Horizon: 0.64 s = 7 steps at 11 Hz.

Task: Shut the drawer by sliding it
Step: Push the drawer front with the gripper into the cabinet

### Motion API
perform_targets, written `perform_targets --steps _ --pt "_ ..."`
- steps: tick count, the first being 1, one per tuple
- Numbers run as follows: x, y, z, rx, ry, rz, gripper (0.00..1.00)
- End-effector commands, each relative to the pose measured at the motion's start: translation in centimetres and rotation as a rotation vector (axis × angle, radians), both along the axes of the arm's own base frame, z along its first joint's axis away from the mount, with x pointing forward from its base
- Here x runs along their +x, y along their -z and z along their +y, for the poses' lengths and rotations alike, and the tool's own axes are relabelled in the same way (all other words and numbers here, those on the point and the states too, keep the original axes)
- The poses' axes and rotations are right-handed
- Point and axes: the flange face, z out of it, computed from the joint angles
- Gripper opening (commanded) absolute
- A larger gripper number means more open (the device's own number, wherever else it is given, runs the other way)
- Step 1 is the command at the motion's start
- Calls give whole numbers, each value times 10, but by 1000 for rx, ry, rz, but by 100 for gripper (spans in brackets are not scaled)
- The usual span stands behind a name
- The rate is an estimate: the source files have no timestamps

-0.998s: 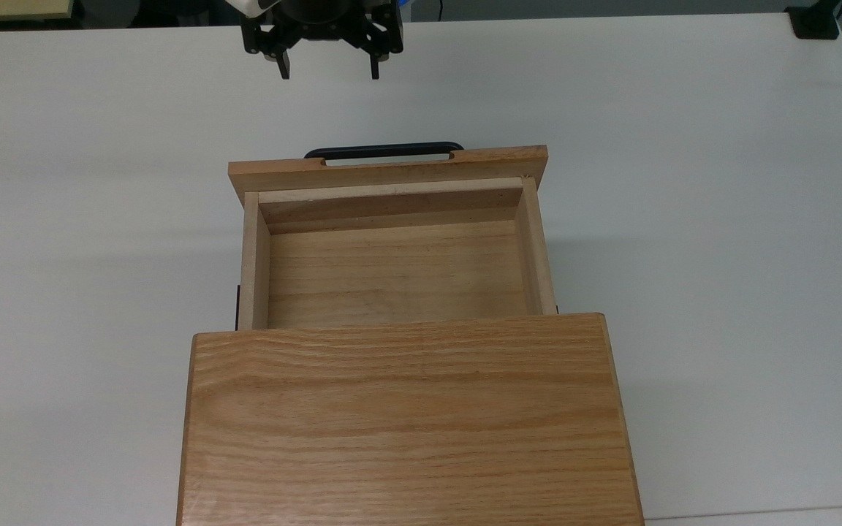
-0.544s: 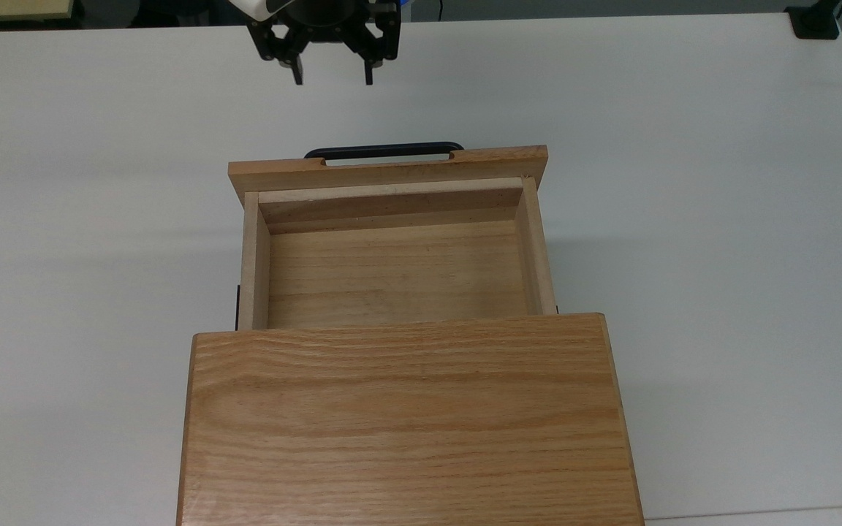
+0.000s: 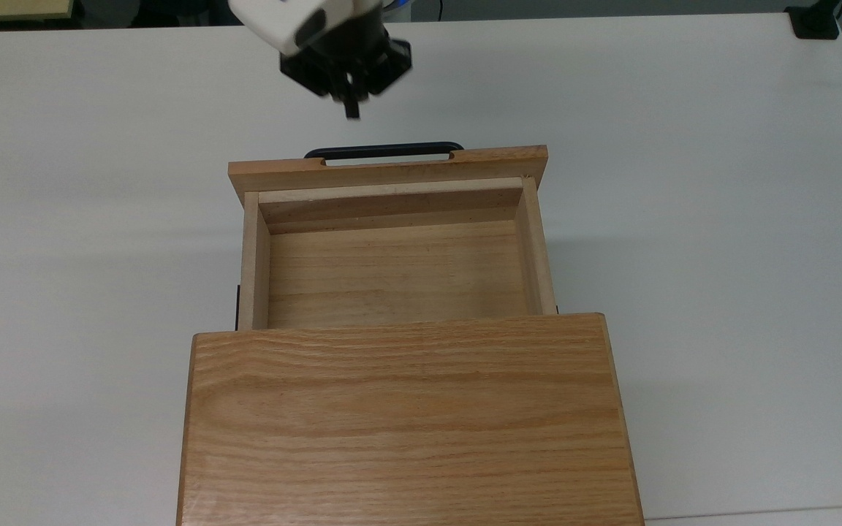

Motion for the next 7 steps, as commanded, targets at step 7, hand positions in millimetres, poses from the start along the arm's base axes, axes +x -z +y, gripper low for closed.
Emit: perform_targets --steps 7 --pt "88 22 47 75 175 -378 0"
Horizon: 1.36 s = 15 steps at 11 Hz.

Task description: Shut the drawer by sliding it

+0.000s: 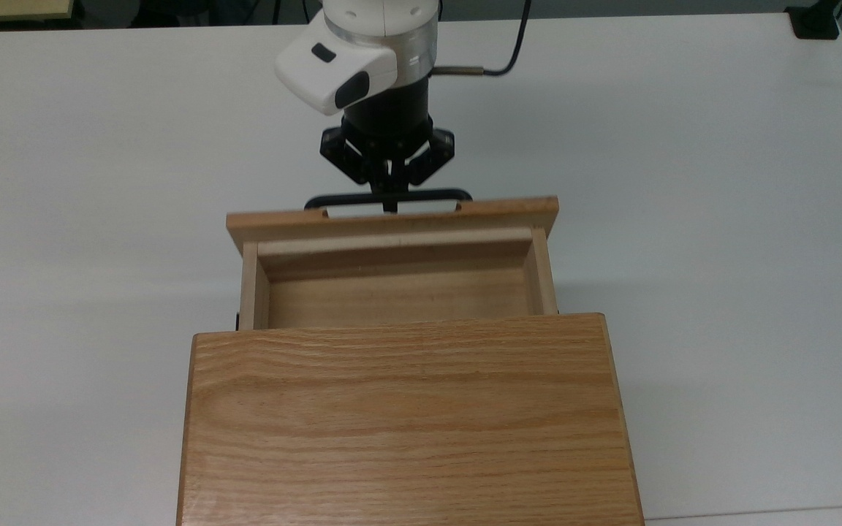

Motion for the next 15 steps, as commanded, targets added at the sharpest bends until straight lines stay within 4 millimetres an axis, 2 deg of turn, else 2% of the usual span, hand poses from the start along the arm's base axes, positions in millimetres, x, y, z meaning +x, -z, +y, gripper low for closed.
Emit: perform_targets --steps 1,6,10,12,14,15 --pt "36 3 7 51 101 -169 0" --pt "63 14 5 74 173 -392 0" --pt "63 10 -4 73 195 -407 0" --pt "45 -15 -19 75 212 -393 2" --pt "11 -18 -45 12 166 -180 12" --pt "-11 -24 -56 -27 86 -36 23"
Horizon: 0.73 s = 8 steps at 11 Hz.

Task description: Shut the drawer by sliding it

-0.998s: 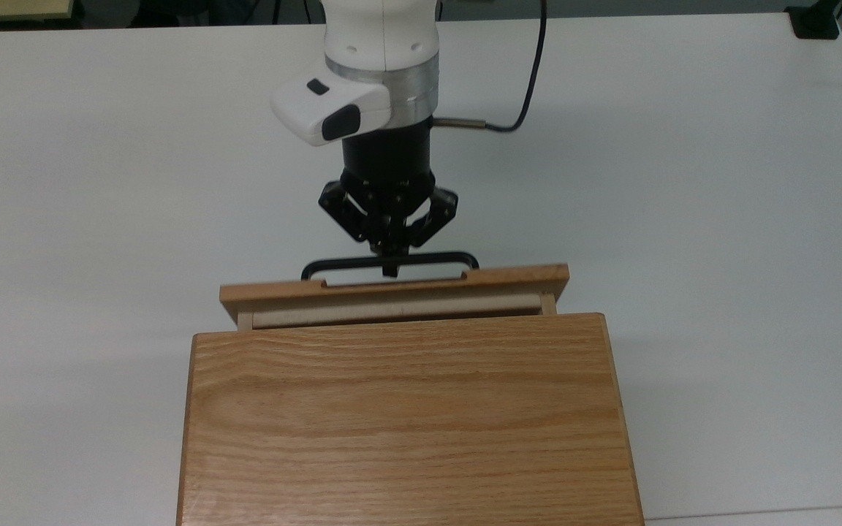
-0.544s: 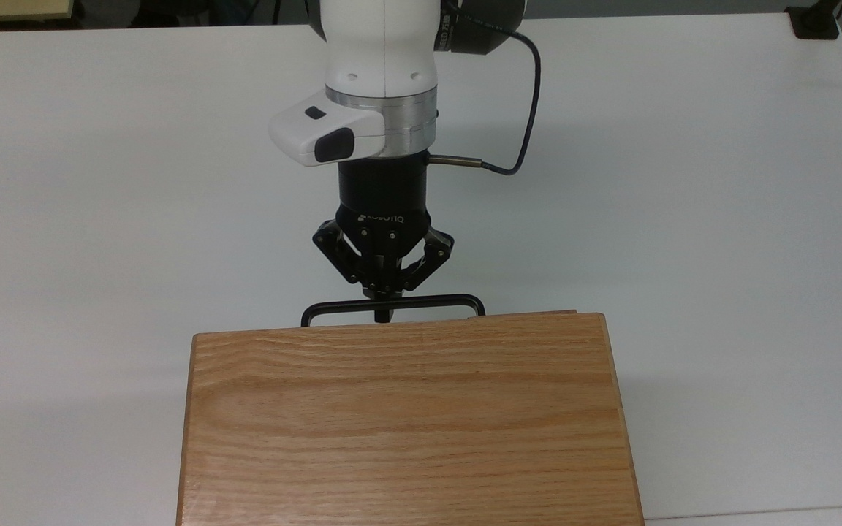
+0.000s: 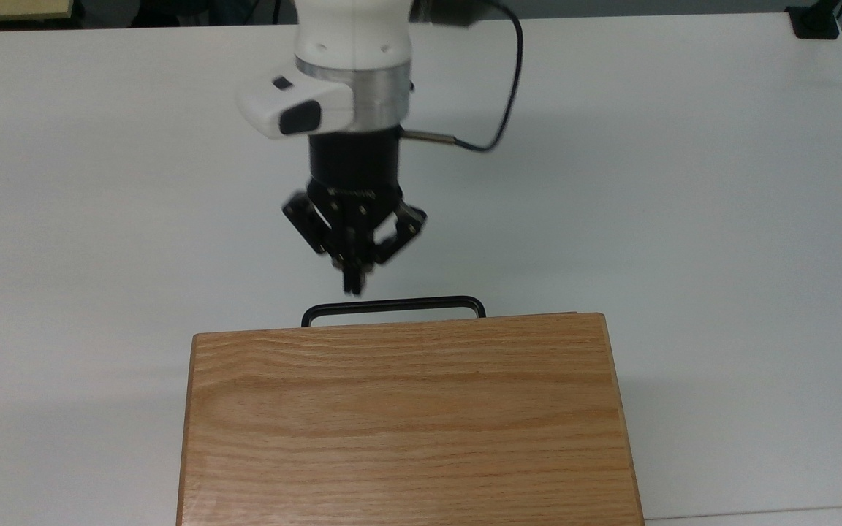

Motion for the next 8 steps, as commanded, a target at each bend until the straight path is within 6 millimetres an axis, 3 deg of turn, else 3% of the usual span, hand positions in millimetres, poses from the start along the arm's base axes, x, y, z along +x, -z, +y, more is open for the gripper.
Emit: perform_targets --steps 1,2,3,5,8 --pt "-77 -32 -37 -63 -168 362 41" --pt "-99 -40 -47 -58 -192 453 62" --pt "-119 -50 -55 -44 -185 498 100" --pt "-150 -67 -70 -22 -158 512 100" --pt "-163 -81 -85 -10 -134 504 100"
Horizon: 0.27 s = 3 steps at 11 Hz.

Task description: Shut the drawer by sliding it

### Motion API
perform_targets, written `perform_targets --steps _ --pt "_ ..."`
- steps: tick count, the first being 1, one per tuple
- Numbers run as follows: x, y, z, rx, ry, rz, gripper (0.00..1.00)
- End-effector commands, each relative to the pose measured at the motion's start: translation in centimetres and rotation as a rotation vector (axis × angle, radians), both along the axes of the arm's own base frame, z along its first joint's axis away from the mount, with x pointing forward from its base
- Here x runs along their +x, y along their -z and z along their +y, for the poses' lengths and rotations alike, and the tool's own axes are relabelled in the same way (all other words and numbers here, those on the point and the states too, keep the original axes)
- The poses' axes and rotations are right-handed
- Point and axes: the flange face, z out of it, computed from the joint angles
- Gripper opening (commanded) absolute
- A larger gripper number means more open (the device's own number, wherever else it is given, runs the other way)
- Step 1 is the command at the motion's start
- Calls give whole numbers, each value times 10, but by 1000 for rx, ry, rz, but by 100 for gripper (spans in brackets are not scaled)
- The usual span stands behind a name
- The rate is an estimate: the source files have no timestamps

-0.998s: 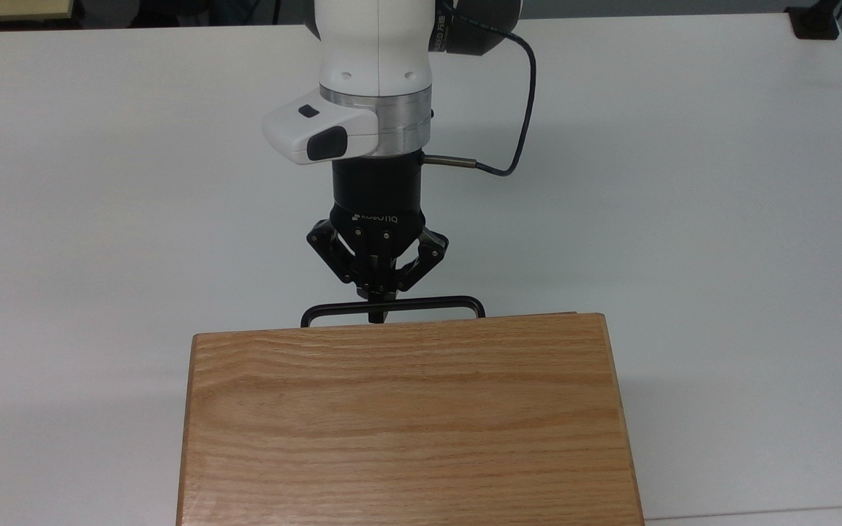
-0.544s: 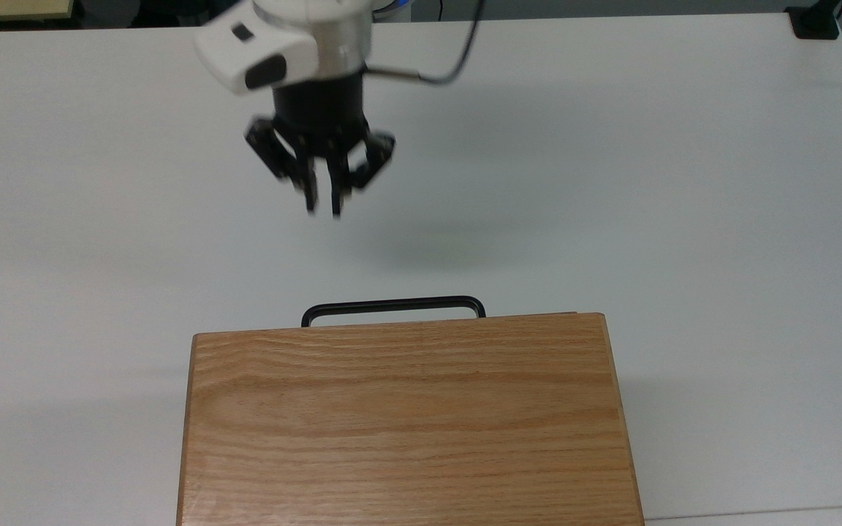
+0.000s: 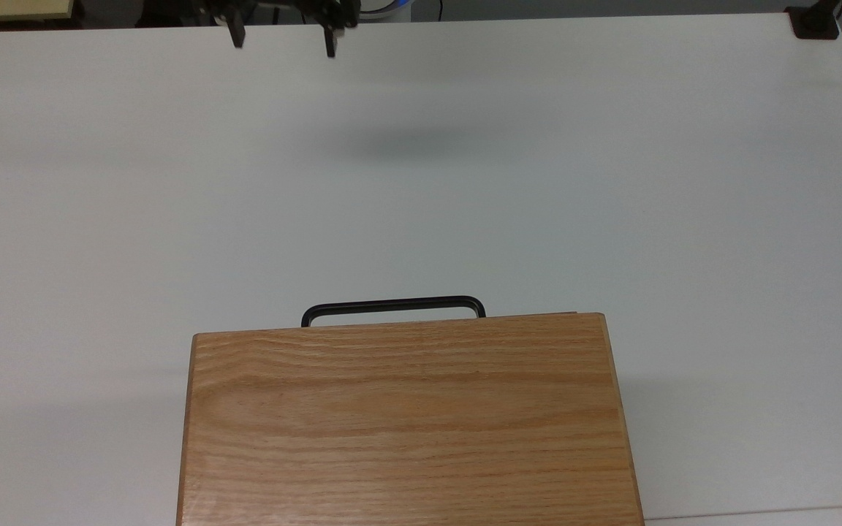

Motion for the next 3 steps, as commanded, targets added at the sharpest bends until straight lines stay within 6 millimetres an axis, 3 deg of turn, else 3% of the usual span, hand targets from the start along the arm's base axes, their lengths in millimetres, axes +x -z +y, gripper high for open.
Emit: perform_targets --steps 1,3 --pt "-18 -3 -6 12 -4 21 100" --pt "-16 0 -8 11 0 26 100"
